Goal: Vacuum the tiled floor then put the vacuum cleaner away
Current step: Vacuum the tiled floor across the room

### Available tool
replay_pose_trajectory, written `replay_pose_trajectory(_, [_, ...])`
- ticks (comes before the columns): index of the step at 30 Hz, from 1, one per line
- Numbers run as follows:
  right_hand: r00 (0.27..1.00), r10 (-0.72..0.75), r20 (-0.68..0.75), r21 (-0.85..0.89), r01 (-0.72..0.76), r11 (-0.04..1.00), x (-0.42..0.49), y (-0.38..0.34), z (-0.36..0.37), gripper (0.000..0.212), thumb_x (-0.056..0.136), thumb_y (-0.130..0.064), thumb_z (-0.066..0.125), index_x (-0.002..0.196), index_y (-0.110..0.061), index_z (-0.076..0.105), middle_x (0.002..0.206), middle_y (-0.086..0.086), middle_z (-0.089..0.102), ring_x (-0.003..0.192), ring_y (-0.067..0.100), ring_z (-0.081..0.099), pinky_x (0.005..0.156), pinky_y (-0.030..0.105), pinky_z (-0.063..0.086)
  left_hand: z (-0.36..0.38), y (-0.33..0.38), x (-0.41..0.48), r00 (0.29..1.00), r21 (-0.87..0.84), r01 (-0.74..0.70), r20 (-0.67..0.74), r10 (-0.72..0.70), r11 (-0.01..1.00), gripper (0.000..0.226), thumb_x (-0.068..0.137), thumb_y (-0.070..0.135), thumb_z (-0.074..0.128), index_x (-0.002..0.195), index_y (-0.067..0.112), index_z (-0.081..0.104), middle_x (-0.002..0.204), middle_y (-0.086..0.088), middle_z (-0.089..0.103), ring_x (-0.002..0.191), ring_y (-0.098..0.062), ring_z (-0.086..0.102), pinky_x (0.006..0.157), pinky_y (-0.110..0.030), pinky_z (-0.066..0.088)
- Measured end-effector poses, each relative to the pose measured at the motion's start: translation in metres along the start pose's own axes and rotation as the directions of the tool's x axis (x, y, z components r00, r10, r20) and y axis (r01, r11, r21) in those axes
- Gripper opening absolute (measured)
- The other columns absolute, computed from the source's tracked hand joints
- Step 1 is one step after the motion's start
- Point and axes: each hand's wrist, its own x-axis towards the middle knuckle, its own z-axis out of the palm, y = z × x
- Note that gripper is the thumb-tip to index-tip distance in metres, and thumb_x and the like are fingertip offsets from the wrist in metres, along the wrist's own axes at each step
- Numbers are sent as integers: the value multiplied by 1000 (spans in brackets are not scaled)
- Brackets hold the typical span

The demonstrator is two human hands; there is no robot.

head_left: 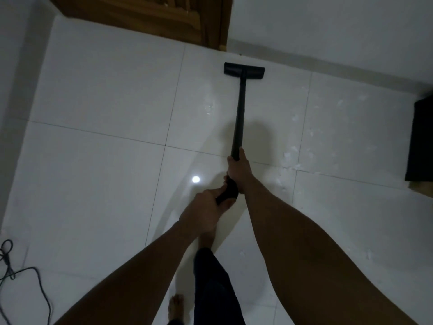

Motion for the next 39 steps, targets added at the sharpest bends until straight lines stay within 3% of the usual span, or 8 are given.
replay_pose_trajectory(6, [1000, -7, -29, 50, 8, 999, 18, -37, 6, 61, 106, -26, 46, 161, -33, 21, 115, 14, 54, 73, 27, 56, 63, 36, 55, -21, 15, 25, 995, 26, -76, -57, 77, 997, 47, 95, 42, 64, 139, 29, 56, 58, 17, 56, 39, 9, 53, 41, -6, 37])
replay_pose_trajectory(12, [994, -44, -99, 6, 44, 999, -17, -15, 20, 61, 107, -34, 47, 162, -38, 21, 124, 13, 61, 66, 19, 62, 50, 26, 53, -22, -9, -4, 998, 74, -56, -28, 59, 996, 44, 95, 47, 62, 134, 29, 60, 64, 10, 63, 40, 5, 53, 43, -9, 36])
replay_pose_trajectory(20, [982, -136, -134, -68, 128, 989, -97, 55, 40, 61, 107, -35, 46, 162, -36, 20, 115, 9, 66, 75, 24, 68, 75, 47, 63, 0, -55, -98, 998, 181, -53, -10, 56, 982, 46, 96, 52, 55, 141, 40, 52, 72, 14, 62, 48, 4, 51, 46, -8, 33])
replay_pose_trajectory(25, [977, -172, -124, -95, 161, 982, -165, 114, 57, 61, 107, -35, 46, 162, -35, 20, 109, 3, 64, 69, 15, 62, 40, 12, 45, 21, -99, -175, 997, 240, -77, 0, 80, 968, 47, 98, 53, 51, 143, 41, 48, 73, 18, 57, 49, 2, 48, 49, -11, 33])
replay_pose_trajectory(27, [968, -216, -129, -132, 199, 971, -201, 153, 65, 62, 107, -34, 46, 163, -33, 20, 128, 8, 62, 73, 9, 59, 41, 5, 39, 34, -128, -220, 994, 215, -111, 15, 110, 970, 45, 98, 52, 52, 141, 39, 51, 71, 18, 59, 46, 6, 53, 46, -8, 35])
replay_pose_trajectory(30, [961, -247, -123, -162, 226, 961, -245, 212, 76, 62, 107, -33, 45, 163, -30, 19, 148, 7, 54, 84, 5, 58, 58, 0, 40, 57, -172, -278, 993, 159, -117, 33, 113, 980, 42, 97, 51, 55, 138, 40, 55, 68, 18, 63, 47, 11, 55, 47, -7, 38])
replay_pose_trajectory(36, [964, -224, -140, -140, 205, 969, -329, 319, 78, 65, 107, -28, 48, 164, -29, 18, 150, 11, 51, 72, -4, 48, 42, -1, 36, 116, -238, -375, 993, 204, -119, 49, 111, 972, 43, 98, 48, 55, 140, 37, 54, 79, 20, 63, 59, 13, 57, 59, -6, 42])
replay_pose_trajectory(39, [971, -193, -140, -129, 175, 976, -364, 367, 73, 65, 107, -28, 48, 164, -29, 18, 148, 12, 52, 74, 1, 53, 41, 3, 40, 148, -264, -413, 992, 215, -121, 61, 110, 969, 44, 99, 50, 52, 141, 36, 53, 99, 6, 73, 81, -5, 67, 85, -26, 54])
